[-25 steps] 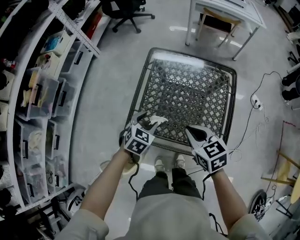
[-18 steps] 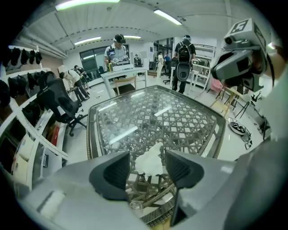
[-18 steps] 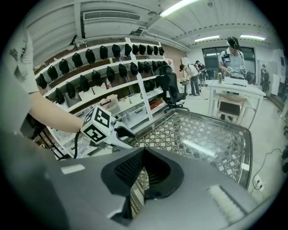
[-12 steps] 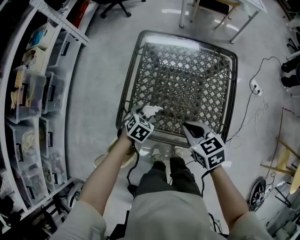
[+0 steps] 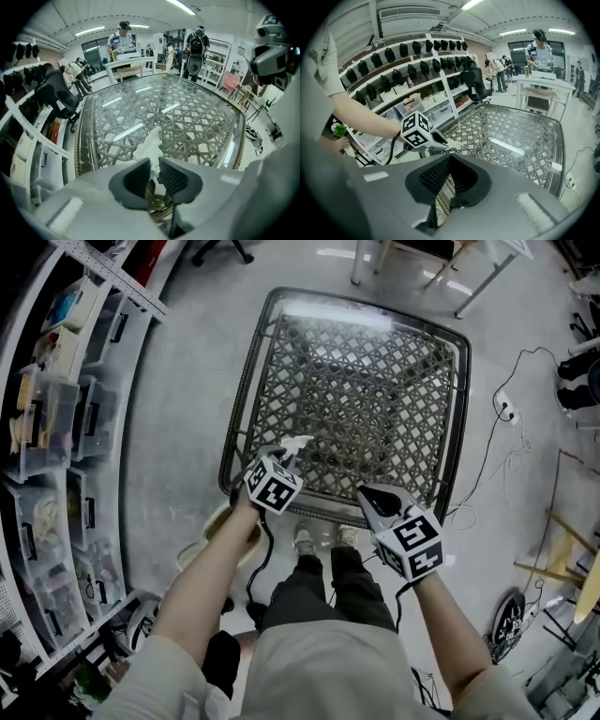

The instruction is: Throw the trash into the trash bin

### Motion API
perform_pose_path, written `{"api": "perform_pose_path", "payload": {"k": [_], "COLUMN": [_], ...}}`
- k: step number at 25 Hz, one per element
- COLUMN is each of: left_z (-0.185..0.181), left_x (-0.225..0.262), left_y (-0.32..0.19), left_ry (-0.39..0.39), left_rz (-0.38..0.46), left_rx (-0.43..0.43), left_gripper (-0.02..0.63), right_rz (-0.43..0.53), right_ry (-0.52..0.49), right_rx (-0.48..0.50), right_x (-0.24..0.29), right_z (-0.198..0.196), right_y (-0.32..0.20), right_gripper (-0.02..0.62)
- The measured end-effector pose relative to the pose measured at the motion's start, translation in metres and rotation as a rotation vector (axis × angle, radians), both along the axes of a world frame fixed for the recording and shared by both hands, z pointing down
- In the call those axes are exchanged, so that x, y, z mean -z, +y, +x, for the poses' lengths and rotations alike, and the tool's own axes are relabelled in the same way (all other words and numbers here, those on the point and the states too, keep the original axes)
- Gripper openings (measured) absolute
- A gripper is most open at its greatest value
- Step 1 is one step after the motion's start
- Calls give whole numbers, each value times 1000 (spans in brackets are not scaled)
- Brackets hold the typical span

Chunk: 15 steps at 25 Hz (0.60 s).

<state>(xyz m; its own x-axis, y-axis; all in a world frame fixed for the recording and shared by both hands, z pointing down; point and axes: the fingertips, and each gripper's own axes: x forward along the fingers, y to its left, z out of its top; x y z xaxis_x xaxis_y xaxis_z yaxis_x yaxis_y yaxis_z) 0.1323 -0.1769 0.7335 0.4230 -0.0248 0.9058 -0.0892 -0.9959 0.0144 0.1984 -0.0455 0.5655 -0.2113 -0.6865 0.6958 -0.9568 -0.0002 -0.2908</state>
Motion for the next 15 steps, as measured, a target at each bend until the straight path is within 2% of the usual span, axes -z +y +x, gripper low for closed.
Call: {"api": "perform_pose_path", "payload": {"k": [3,9,15], "left_z": [5,8,-15], "left_x": [15,68,123], "left_y": [3,1,-3], "left_ry": [50,143,213], "left_rz": [6,33,72], "left_rx": [8,58,157], "left_gripper": [44,38,38], "right_rz": [5,43,95], "right_ry": [4,24,32], "right_rx": [-3,3,32], "right_x": [3,25,50], "right_z": [2,9,11], "right_y": [2,1,-9], "right_gripper": [5,5,5]}}
